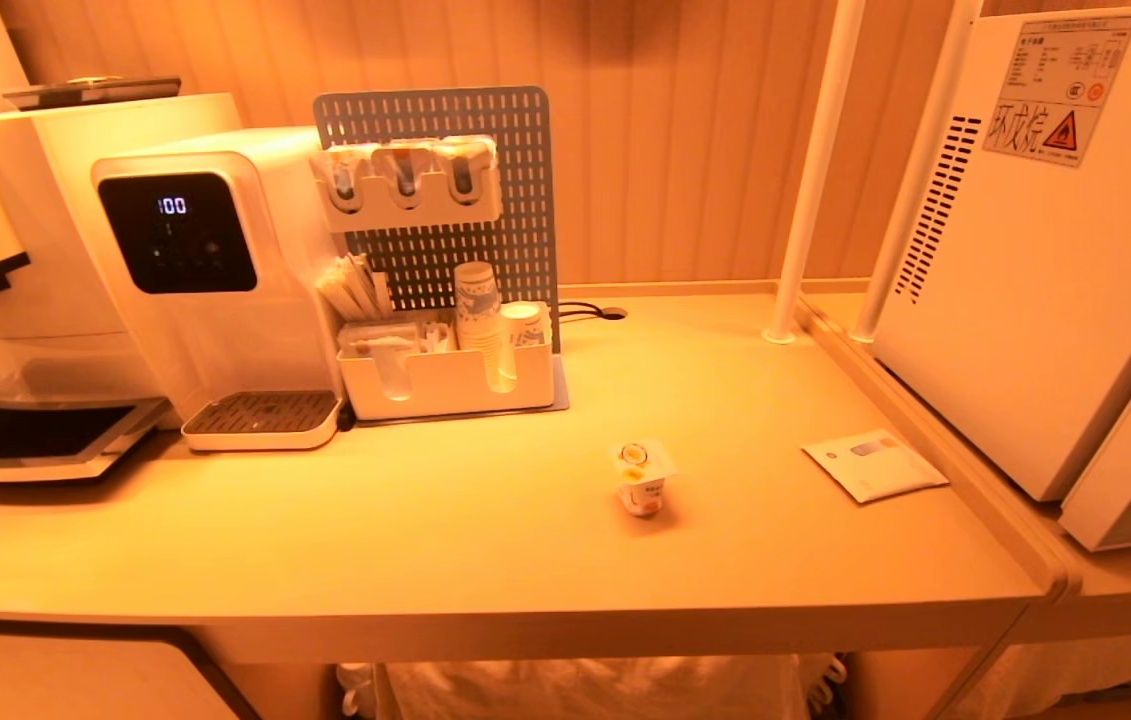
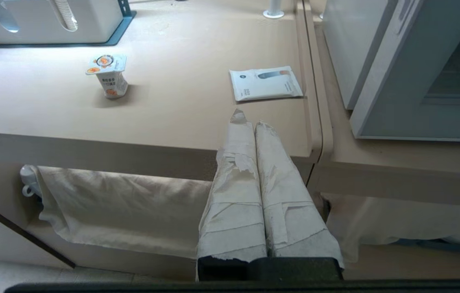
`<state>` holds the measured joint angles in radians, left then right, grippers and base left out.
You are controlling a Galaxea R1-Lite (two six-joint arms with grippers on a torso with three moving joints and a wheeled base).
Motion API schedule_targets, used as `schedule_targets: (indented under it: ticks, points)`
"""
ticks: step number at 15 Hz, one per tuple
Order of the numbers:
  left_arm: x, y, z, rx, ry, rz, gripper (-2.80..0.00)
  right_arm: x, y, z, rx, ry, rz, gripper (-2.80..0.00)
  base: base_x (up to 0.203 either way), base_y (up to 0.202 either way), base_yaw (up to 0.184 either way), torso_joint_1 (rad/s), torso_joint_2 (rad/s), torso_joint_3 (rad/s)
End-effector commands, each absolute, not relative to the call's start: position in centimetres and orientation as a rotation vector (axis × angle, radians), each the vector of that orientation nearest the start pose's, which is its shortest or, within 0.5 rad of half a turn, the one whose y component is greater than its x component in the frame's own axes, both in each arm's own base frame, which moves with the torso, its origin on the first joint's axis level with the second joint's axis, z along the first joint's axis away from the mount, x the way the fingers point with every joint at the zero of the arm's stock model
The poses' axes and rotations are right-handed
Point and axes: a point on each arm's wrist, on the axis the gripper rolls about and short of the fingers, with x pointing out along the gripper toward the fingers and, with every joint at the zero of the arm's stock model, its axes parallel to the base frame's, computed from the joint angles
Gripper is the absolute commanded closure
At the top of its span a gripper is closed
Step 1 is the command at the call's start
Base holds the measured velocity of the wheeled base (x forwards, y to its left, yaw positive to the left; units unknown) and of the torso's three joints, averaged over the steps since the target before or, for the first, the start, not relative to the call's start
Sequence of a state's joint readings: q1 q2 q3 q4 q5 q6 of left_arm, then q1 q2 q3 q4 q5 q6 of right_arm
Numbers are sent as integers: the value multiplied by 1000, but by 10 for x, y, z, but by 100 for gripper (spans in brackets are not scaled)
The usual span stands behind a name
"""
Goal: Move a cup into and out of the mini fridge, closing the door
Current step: Open the freezer door
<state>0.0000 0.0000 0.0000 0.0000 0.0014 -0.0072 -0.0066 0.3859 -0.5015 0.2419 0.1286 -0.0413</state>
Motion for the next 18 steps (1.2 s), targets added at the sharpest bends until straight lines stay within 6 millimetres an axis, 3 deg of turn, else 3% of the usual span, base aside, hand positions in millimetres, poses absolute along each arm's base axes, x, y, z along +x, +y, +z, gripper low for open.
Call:
schedule_targets:
  ticks: [1,9,18]
  points:
    - [-23,0,75,-9,0,2,0,5,3,201,-29,194,131,0,0,0,0,0,0,0]
    - [-23,0,75,-8,0,2,0,27,4,211,-36,291,188,0,0,0,0,0,0,0]
    - [-23,0,75,-8,0,2,0,53,-1,219,-115,400,82,0,0,0,0,0,0,0]
